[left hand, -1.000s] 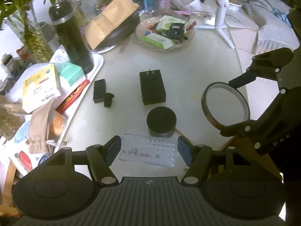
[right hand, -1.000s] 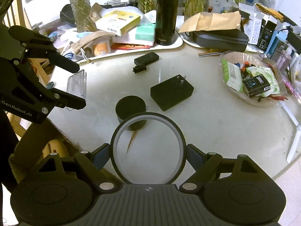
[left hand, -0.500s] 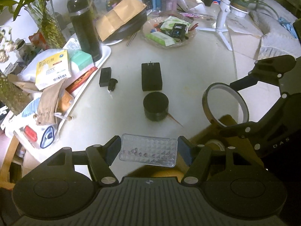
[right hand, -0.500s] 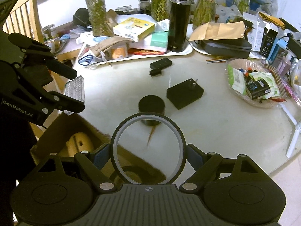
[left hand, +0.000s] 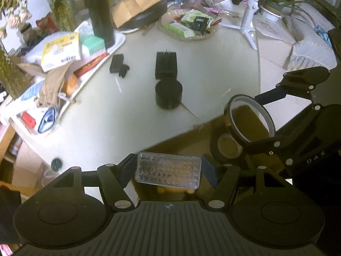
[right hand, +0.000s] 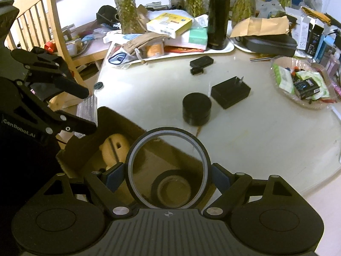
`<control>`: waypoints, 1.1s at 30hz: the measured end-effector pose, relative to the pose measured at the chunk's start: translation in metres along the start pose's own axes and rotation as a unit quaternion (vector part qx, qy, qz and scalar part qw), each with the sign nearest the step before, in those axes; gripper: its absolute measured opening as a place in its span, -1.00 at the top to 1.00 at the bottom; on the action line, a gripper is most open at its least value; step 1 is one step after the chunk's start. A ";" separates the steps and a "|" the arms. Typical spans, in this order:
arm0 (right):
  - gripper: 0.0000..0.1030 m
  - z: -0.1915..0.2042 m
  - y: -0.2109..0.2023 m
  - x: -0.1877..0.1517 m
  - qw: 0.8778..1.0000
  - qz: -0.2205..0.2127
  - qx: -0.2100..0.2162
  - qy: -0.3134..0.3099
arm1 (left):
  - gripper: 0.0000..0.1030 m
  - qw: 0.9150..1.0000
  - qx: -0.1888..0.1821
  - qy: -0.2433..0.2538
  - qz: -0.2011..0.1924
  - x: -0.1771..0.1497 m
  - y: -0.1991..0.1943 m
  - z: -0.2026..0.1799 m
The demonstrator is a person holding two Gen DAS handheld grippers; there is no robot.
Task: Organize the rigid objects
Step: 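Lower the ring into the box with the right tool while the left tool releases the tray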
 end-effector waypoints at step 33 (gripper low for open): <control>-0.69 0.012 0.029 -0.021 0.999 0.040 0.012 -0.021 | -0.27 0.999 -0.010 0.006 0.031 -0.025 0.029 -0.017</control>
Point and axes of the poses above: each gripper's, at about its wrist camera, not at the fingertips, and y roughly the way its jaws point, z to its left, x to its top, the point moved 8 cm from there along y, roughly the way its jaws point, and after that the axes turned 15 degrees about z, right-handed, at the moved point
